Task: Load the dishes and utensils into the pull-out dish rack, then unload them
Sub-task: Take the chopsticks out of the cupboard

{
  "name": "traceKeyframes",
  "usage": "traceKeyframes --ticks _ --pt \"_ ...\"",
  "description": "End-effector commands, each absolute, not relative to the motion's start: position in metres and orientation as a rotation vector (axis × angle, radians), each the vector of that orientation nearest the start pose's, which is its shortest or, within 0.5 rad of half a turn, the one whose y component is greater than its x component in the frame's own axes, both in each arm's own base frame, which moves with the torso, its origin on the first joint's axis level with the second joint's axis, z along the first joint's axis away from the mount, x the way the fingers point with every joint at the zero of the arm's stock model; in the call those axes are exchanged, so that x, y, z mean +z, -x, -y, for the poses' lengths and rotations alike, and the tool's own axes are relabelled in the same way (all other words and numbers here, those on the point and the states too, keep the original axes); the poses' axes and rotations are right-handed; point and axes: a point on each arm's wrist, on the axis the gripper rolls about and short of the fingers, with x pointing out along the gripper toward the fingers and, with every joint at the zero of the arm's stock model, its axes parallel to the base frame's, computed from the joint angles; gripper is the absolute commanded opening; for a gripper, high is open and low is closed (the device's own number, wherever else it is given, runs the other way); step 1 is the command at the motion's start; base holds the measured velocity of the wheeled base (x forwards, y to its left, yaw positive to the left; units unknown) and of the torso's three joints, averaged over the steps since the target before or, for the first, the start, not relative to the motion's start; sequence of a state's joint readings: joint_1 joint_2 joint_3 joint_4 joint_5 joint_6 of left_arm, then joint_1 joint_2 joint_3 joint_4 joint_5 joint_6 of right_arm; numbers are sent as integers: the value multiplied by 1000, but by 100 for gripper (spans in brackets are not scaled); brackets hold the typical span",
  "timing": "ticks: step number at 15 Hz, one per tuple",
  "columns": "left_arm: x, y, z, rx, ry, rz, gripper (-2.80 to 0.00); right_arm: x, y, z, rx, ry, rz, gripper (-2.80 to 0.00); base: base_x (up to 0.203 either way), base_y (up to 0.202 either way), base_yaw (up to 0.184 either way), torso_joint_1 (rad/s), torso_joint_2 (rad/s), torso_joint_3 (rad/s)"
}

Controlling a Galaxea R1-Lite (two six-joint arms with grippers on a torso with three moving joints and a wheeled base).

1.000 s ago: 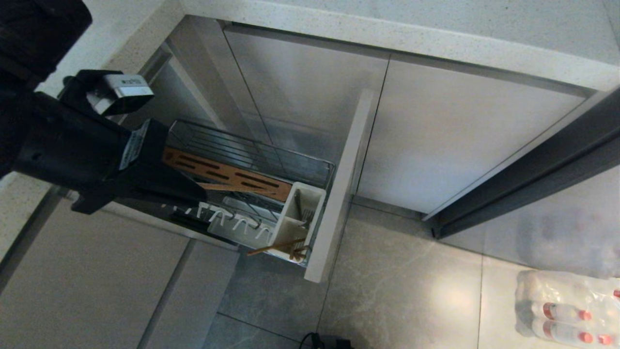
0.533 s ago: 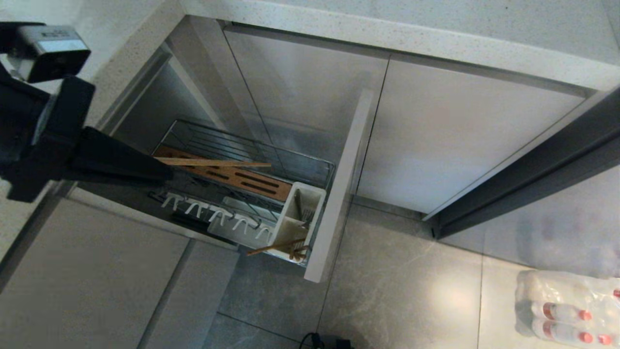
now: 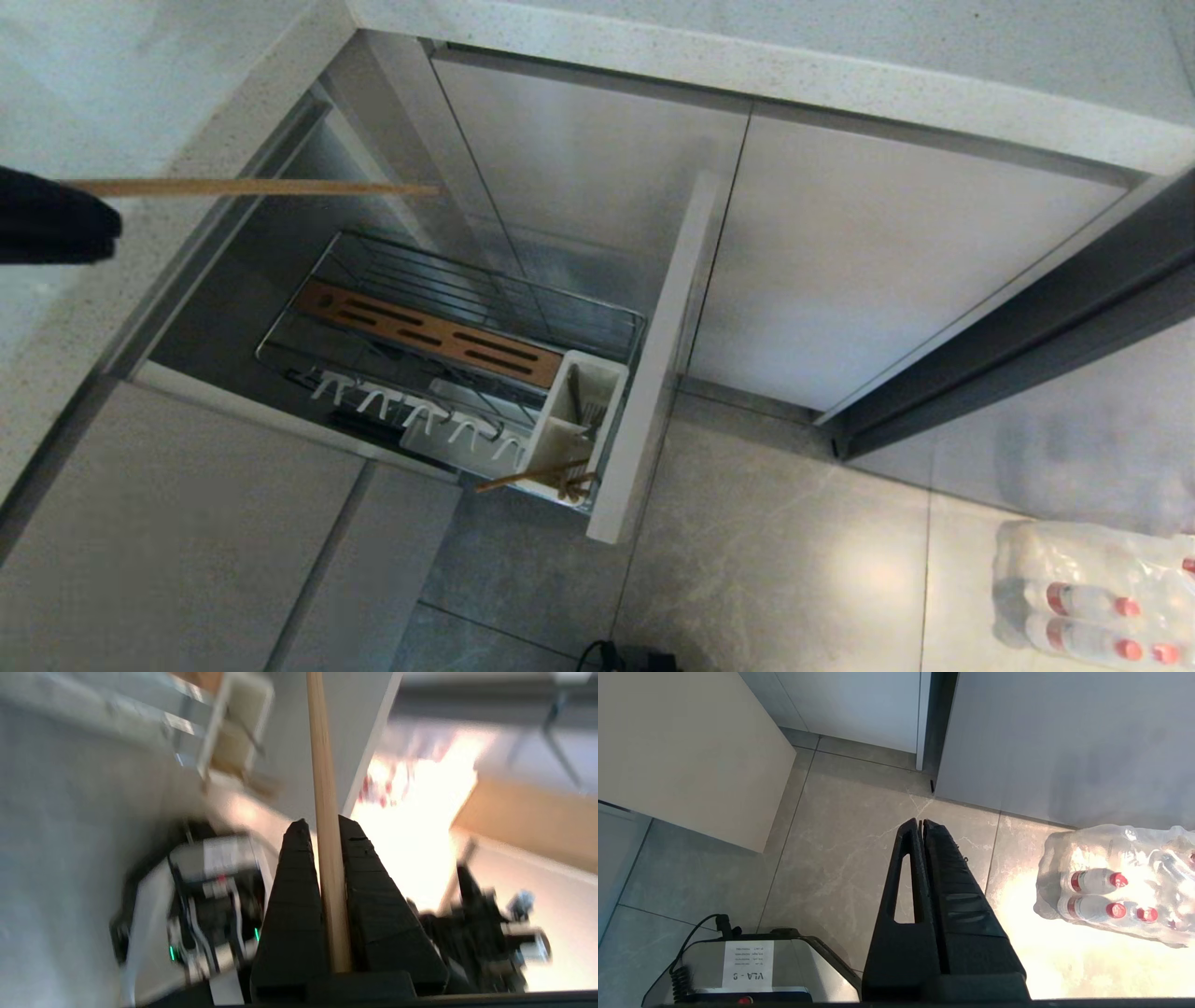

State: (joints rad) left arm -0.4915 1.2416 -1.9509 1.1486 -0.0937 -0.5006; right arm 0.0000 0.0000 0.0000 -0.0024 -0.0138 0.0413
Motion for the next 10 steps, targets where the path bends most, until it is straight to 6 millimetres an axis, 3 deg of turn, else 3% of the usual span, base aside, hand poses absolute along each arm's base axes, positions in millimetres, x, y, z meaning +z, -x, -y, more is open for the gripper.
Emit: traceKeyframes --ticks 1,6,10 --pt "416 -51 28 -433 403 -493 -280 76 23 0 -14 -41 2 -280 0 0 0 0 0 0" --pt "427 -32 13 -298 398 -307 -280 76 23 0 -14 -41 2 -280 0 0 0 0 0 0" --pt "431 -32 7 -129 395 -218 -280 76 23 0 -14 -41 2 -280 0 0 0 0 0 0"
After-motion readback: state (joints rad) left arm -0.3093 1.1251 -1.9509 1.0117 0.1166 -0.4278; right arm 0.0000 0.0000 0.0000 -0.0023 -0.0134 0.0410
